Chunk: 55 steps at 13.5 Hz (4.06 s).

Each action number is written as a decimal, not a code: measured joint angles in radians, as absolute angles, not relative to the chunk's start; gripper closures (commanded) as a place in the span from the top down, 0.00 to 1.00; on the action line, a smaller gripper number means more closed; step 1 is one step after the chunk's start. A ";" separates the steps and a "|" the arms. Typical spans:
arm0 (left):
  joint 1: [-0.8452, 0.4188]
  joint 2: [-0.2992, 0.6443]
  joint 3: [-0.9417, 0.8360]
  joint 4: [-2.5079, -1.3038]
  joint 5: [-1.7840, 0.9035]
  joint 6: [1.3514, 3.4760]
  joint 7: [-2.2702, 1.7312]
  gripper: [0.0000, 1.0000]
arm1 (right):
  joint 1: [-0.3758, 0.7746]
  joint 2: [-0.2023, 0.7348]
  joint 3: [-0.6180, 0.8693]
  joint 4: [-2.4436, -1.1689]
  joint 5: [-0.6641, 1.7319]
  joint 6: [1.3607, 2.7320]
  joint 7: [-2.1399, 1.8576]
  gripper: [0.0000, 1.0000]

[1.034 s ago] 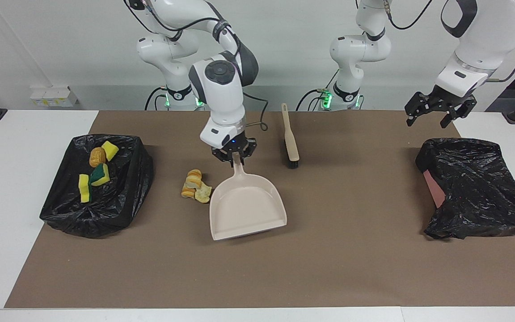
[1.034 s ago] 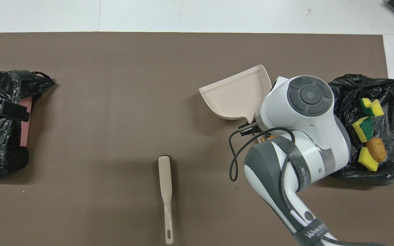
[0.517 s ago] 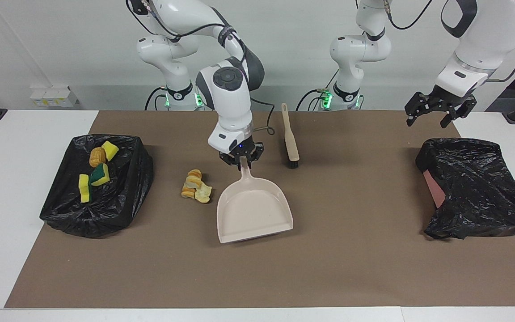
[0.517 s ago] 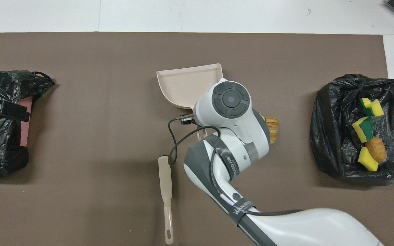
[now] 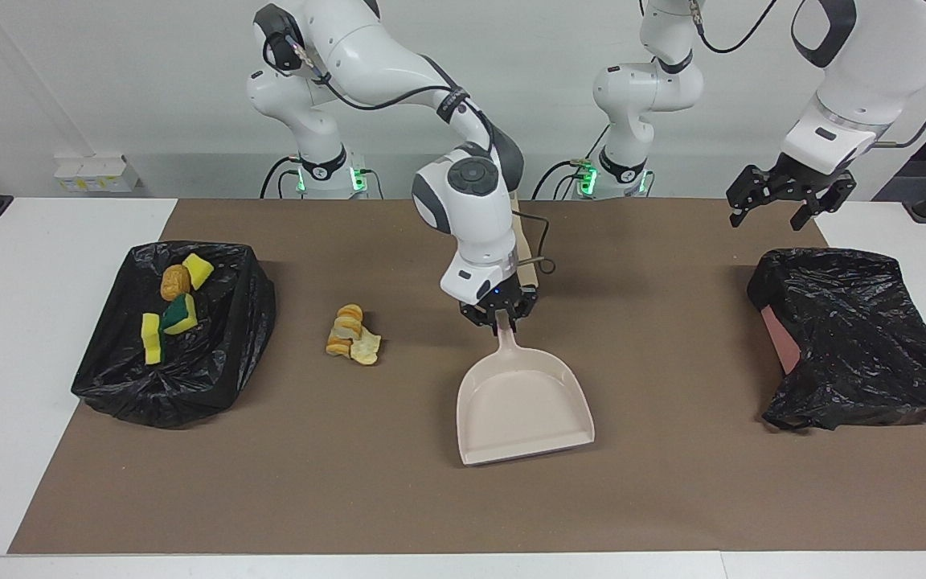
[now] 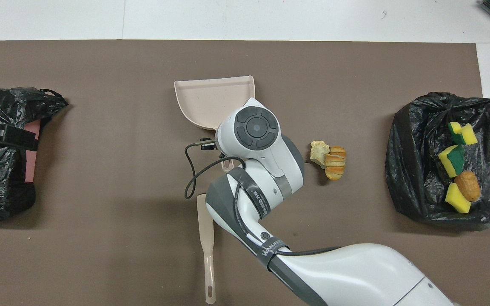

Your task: Sweep and dump trash in bin

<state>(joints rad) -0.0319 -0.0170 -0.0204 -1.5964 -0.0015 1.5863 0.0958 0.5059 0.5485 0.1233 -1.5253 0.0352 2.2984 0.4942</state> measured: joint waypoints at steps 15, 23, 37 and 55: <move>-0.114 0.142 -0.043 -1.596 -0.024 1.838 0.088 1.00 | 0.496 0.547 0.119 -1.521 0.034 2.318 0.475 1.00; -0.290 0.307 -0.047 -1.599 -0.018 2.086 -0.275 1.00 | 0.446 0.272 0.122 -1.577 0.036 1.968 0.368 1.00; -0.468 0.373 -0.048 -1.660 -0.015 2.158 -0.432 1.00 | 0.809 0.027 0.128 -2.214 0.181 2.268 0.590 1.00; -0.536 0.419 -0.026 -1.632 0.004 2.104 -0.547 0.00 | 0.858 0.105 0.125 -2.212 0.186 2.377 0.626 0.00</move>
<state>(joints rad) -0.5362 0.4191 -0.0258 -1.6320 0.0044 2.1043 -0.5465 0.8581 0.1053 0.1253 -2.2123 0.1863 2.3771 0.6264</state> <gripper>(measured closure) 0.687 0.736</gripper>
